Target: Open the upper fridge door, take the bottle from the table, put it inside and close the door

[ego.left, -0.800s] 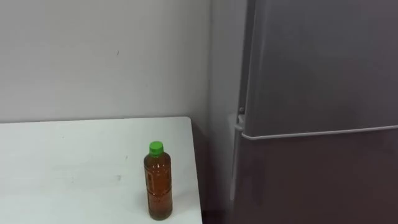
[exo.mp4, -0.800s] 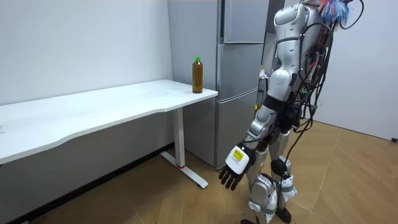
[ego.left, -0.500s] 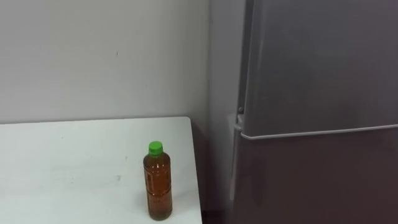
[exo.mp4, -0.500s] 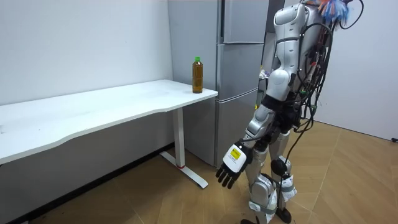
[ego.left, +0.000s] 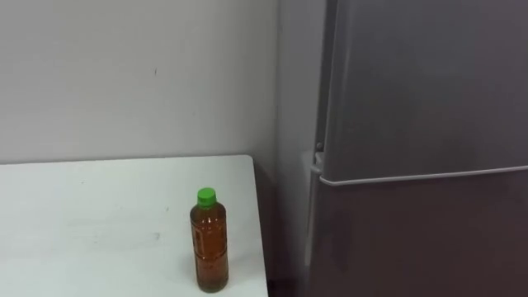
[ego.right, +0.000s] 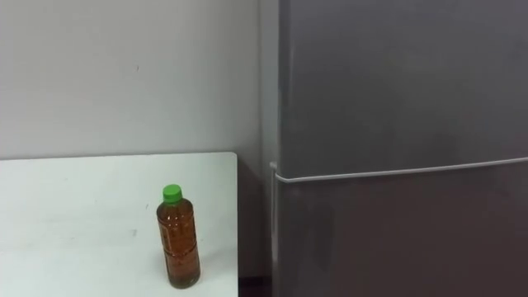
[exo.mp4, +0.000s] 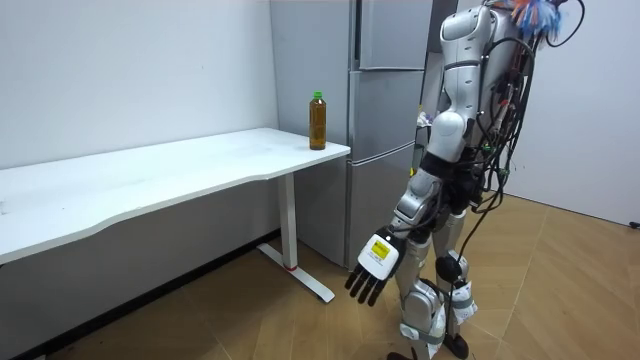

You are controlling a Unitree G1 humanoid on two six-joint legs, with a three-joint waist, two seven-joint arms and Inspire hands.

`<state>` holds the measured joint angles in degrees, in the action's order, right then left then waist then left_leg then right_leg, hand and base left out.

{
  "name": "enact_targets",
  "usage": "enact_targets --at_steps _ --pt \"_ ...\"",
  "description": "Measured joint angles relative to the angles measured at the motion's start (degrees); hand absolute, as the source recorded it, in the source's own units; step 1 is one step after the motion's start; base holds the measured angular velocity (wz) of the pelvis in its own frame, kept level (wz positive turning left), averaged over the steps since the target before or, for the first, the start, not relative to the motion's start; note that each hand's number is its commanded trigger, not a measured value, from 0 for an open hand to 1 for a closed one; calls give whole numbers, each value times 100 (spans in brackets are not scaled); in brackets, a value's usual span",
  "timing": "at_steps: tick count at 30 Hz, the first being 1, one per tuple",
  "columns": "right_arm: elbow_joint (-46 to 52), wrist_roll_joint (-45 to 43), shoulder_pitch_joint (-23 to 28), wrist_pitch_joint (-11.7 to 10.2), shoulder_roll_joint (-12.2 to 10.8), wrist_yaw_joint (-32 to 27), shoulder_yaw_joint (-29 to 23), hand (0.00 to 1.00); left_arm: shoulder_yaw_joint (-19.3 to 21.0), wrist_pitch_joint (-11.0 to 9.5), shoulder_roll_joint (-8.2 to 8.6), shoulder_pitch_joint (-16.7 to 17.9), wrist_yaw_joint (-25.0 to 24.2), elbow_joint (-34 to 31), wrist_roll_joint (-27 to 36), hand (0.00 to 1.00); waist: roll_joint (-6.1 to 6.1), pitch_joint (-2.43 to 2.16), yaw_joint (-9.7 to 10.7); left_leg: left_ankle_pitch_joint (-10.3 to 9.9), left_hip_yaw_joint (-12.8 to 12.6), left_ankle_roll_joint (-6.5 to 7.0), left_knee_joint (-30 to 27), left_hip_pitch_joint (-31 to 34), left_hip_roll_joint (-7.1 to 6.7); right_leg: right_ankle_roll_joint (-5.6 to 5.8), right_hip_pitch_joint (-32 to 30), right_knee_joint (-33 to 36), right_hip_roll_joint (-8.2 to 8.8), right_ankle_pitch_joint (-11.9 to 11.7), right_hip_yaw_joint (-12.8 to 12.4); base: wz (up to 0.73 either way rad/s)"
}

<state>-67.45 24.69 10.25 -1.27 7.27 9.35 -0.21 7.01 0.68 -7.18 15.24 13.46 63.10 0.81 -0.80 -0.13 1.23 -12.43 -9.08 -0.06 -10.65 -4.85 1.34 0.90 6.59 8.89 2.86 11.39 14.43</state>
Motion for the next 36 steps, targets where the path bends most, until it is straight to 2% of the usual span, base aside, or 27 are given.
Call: enact_targets --at_steps 4,8,12,15,18,20,22,28,30,32,36 --pt "-7 -12 -2 8 0 -61 -26 0 72 -34 0 -10 162 -1 574 0 18 1 -1 -3 -3 -4 24 -53 -2 3 48 -20 -1 2 10 0" --pt "-17 -11 2 13 24 -117 -143 0 395 -85 -7 -35 295 -127 1106 0 63 5 -18 -6 6 -6 36 -78 -3 5 41 -24 -4 3 8 0" --pt "16 -78 38 9 40 -106 -283 0 671 -135 -16 -39 423 -492 1212 0 116 0 -39 -6 5 -6 39 -71 -3 5 37 -23 -3 2 10 0" --pt "20 -154 66 0 91 -92 -434 0 822 -358 -27 -81 585 -701 1358 0 233 -10 -114 -6 -14 -6 67 -88 -6 6 43 -13 -3 1 -20 -4" --pt "21 -242 125 -11 122 -41 -615 0 1000 -447 -34 -212 659 -803 1614 0 308 -7 -135 -4 -13 -6 104 -182 -11 8 107 -10 -3 0 -19 -1" --pt "20 -251 123 -37 133 -43 -646 0 1024 -579 -36 -224 759 -809 1668 0 322 -5 -135 -5 -12 -6 107 -186 -12 13 133 -21 -2 4 -14 0" --pt "20 -279 132 -63 135 -43 -683 0 1057 -614 -30 -219 818 -882 1679 0 313 -6 -139 -5 -15 -6 108 -187 -12 14 128 -18 -2 6 -13 0" --pt "215 -685 230 -74 145 -64 -858 0 1330 -756 -40 -162 1147 -1917 1843 0 292 -8 -185 -5 -36 -6 103 -184 -12 13 39 107 16 35 -19 -2" --pt "268 -733 255 -113 142 -92 -855 0 1329 -925 -47 -176 1342 -2342 1878 0 297 -7 -178 -5 -36 -5 98 -172 -11 12 46 105 15 36 -16 0" --pt "271 -760 250 -122 141 -109 -852 0 1326 -1032 -47 -201 1455 -2491 1878 0 296 -10 -164 -5 -37 -6 97 -174 -11 8 46 97 15 47 -23 0" --pt "309 -961 219 -128 134 -120 -857 0 1324 -1058 -45 -229 1731 -3098 1998 0 266 -31 -171 -4 -21 -8 89 -164 -8 2 11 135 10 52 -26 0"
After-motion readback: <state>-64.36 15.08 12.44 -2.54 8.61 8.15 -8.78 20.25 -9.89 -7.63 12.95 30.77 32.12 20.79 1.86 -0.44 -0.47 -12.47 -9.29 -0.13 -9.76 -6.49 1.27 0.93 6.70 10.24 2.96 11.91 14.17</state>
